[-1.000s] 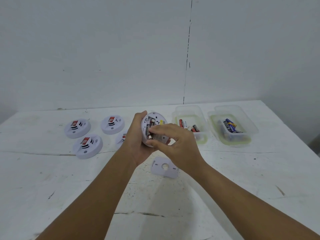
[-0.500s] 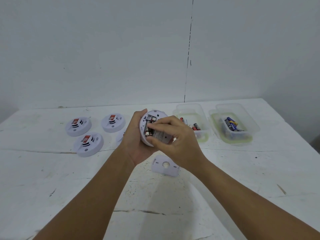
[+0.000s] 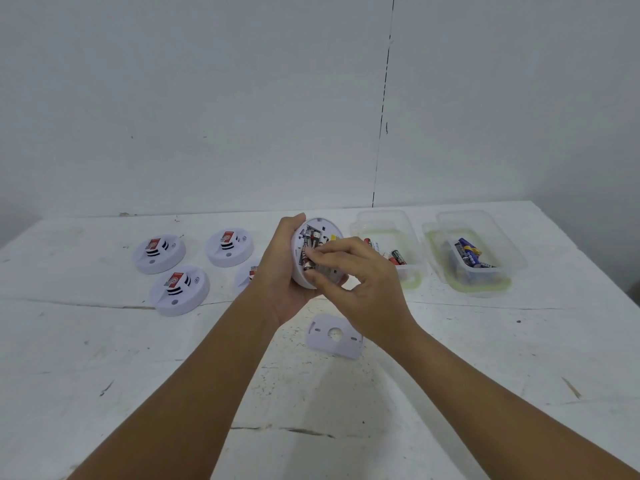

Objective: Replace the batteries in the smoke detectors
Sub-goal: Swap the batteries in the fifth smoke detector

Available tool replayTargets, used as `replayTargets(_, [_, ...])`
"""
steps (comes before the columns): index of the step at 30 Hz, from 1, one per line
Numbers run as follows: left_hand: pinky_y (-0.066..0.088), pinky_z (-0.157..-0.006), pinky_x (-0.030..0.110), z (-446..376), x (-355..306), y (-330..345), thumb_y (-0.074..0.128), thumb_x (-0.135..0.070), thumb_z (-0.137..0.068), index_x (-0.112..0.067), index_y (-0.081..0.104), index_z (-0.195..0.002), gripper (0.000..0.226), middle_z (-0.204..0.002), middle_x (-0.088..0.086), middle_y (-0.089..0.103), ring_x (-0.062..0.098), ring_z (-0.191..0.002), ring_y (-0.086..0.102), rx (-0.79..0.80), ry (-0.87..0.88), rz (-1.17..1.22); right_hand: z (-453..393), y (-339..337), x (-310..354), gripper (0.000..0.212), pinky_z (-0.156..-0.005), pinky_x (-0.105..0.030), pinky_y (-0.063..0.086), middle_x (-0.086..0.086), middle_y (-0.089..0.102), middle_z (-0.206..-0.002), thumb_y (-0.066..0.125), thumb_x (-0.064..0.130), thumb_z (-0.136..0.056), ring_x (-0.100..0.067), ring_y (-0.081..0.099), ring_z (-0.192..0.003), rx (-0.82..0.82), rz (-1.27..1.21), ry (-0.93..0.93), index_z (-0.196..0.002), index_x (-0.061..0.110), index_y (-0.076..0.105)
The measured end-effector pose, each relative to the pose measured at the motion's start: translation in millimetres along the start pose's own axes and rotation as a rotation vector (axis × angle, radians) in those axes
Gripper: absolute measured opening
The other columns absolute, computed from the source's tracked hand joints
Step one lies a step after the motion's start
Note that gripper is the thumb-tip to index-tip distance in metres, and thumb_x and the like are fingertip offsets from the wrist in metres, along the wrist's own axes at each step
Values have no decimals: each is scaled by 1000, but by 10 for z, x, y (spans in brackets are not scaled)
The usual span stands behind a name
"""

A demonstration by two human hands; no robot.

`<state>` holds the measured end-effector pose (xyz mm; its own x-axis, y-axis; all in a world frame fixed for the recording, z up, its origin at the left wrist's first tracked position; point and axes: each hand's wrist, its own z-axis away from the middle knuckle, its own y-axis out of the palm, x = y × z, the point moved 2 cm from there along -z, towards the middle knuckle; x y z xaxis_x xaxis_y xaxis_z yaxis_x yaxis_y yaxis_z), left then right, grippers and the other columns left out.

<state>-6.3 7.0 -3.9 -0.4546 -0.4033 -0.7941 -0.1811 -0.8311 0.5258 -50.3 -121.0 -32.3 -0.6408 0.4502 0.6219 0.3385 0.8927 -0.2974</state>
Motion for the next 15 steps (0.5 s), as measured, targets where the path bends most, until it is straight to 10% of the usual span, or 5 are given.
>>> replayTargets(15, [59,-81,43,-119,-23,12,59,-52,-96,-11,73,-106,45,-92,9,75,26,-81,72,-61,-17,-53,-63,-38,-97,24,-92,-18,52,-2,75,-107,86,17,-85,-9,69,-104,3,48,-36,-106,9,80])
